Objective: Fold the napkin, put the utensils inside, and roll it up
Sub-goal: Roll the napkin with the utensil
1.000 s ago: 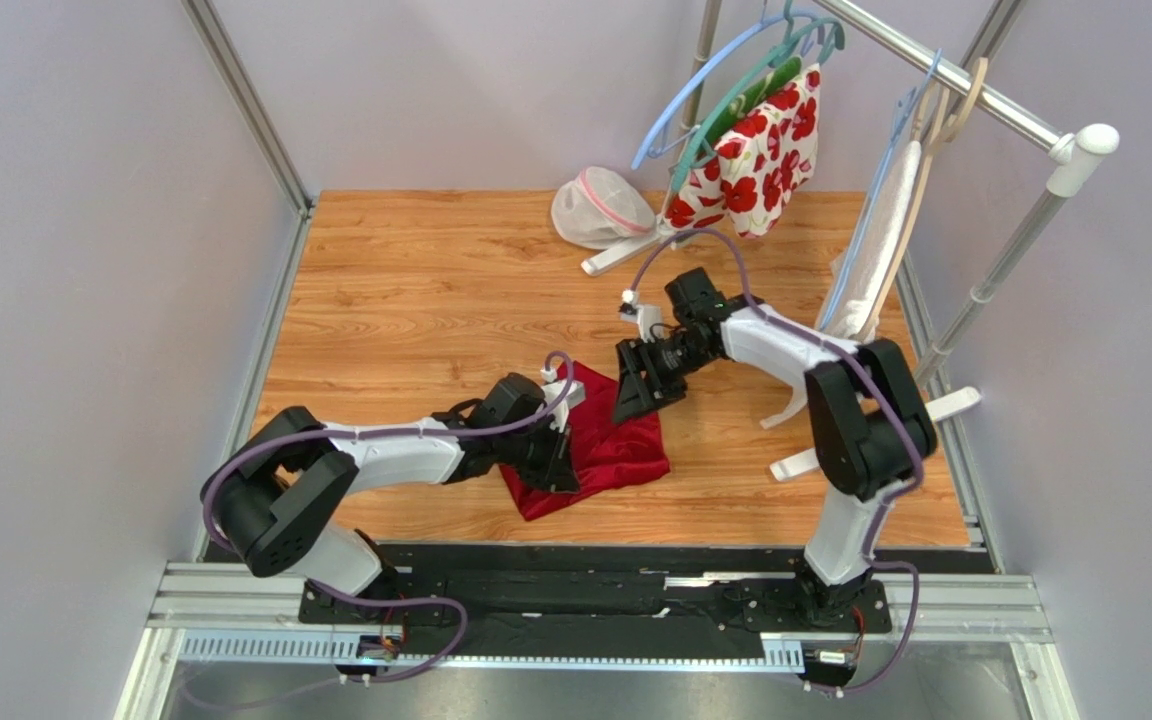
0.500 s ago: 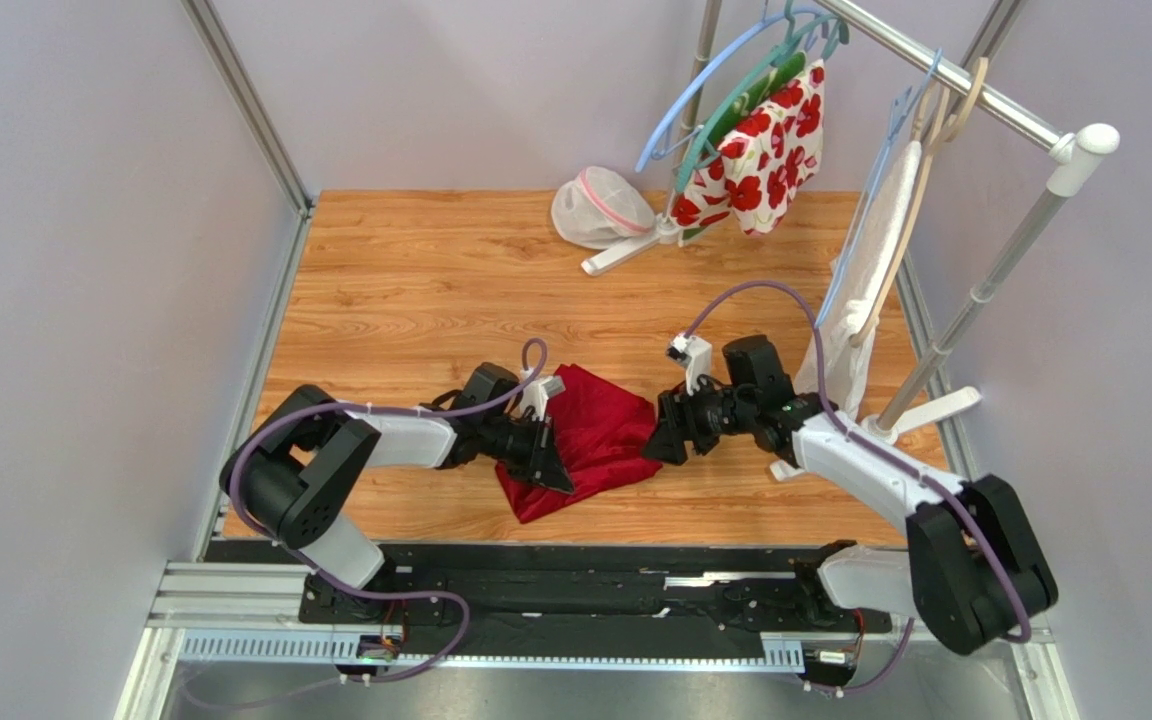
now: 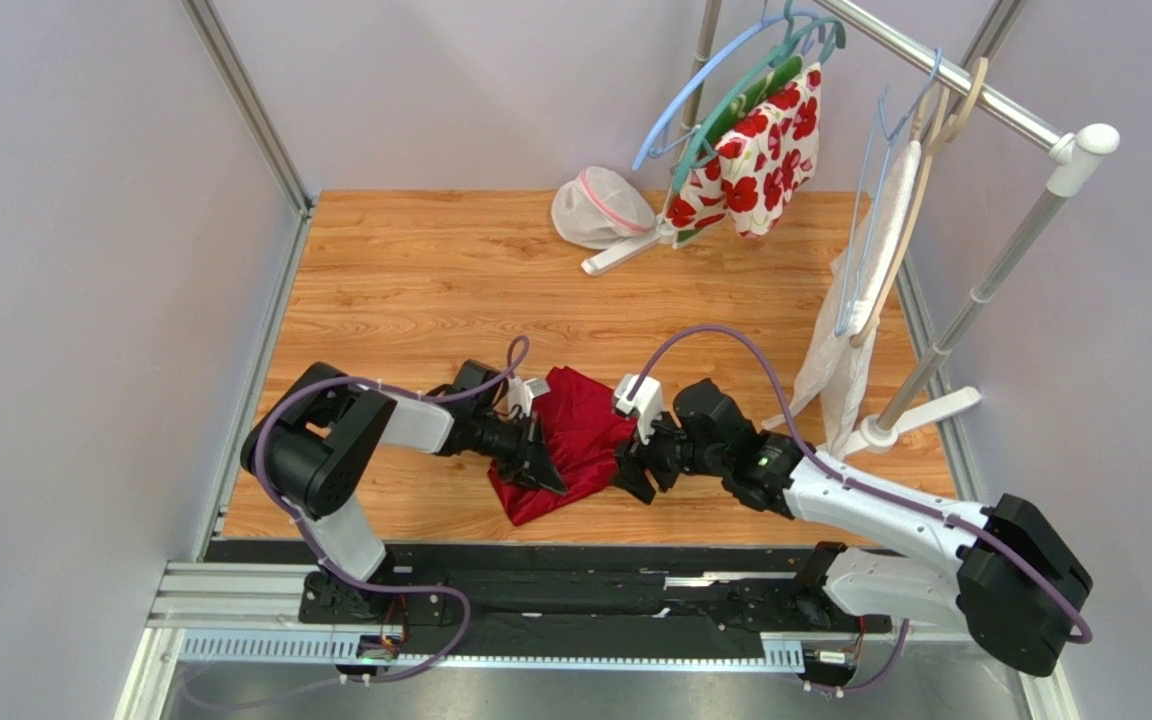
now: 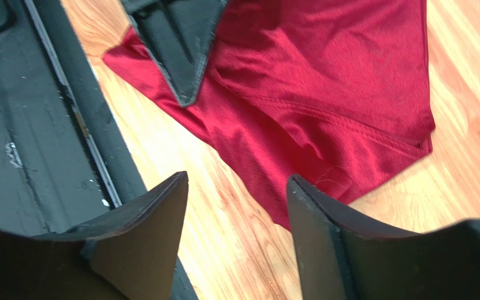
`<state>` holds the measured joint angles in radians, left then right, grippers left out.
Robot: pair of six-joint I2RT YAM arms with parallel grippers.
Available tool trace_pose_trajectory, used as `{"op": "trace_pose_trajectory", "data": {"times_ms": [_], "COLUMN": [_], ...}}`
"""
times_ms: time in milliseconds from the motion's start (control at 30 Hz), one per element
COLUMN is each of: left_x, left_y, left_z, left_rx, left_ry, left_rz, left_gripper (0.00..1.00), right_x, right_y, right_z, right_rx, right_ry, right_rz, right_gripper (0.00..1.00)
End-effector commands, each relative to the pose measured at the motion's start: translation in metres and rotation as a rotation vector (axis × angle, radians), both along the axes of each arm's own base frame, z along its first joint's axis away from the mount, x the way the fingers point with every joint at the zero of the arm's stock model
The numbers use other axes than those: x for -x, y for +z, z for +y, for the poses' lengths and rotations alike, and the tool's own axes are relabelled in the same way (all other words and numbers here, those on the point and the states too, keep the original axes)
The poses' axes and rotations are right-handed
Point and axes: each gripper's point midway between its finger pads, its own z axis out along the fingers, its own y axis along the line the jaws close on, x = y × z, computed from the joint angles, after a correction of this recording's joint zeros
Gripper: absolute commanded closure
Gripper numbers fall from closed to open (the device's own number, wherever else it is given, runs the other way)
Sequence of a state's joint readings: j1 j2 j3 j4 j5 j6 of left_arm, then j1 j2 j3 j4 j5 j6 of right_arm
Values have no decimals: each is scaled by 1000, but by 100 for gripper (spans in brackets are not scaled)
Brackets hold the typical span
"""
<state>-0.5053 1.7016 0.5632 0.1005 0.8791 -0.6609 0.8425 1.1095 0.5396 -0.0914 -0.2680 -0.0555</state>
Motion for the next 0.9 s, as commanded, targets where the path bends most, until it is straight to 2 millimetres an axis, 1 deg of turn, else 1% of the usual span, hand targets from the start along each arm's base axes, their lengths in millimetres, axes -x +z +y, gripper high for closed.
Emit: {"op": "trace_pose_trajectory", "data": {"times_ms": [0,67,100,133,200,300,333,367,400,500,533,600,667,767,867], "left_x": [3,2,0,0,-1,-1,-1,-2,-2,-2,-2,-2,-2,-3,-3], "left_y": [-16,-16,-16,-16,-16,-18,-18,-18,-18,-19,-19,-20,-20,-20,-18], "left_z": [10,11,11,12,12,13,13,13,13,14,14,14,14,14,14], "left_rx": [-69,-73,-76,-77,-77,-85,-84,-83,-85,-88,-87,-90,-91,-90,-84], "left_ry": [23,28,32,33,36,37,37,37,37,41,40,39,40,42,40], "left_rz": [57,64,60,66,68,77,79,78,79,78,78,79,77,79,78], "left_gripper": [100,100,100,100,100,100,100,100,100,100,100,100,100,100,100], "right_x": [-15,-12,-10,-8,-6,1,3,2,3,1,0,-2,-6,-7,-13], "right_y": [34,35,24,25,14,16,12,19,21,23,14,8,-3,-13,-15], "right_z": [16,24,25,31,38,51,52,57,59,59,55,51,49,50,50], "right_rx": [-64,-83,-63,-77,-69,-119,-119,-154,-164,-156,-119,-85,-47,-9,-1], "right_ry": [-37,-29,-47,-39,-43,-27,-28,-30,-31,-60,-80,-102,-126,-139,-161], "right_rz": [-82,-36,22,55,122,199,231,235,240,250,267,276,278,308,296], "right_gripper": [40,42,43,44,47,50,52,52,52,52,52,52,52,53,53]}}
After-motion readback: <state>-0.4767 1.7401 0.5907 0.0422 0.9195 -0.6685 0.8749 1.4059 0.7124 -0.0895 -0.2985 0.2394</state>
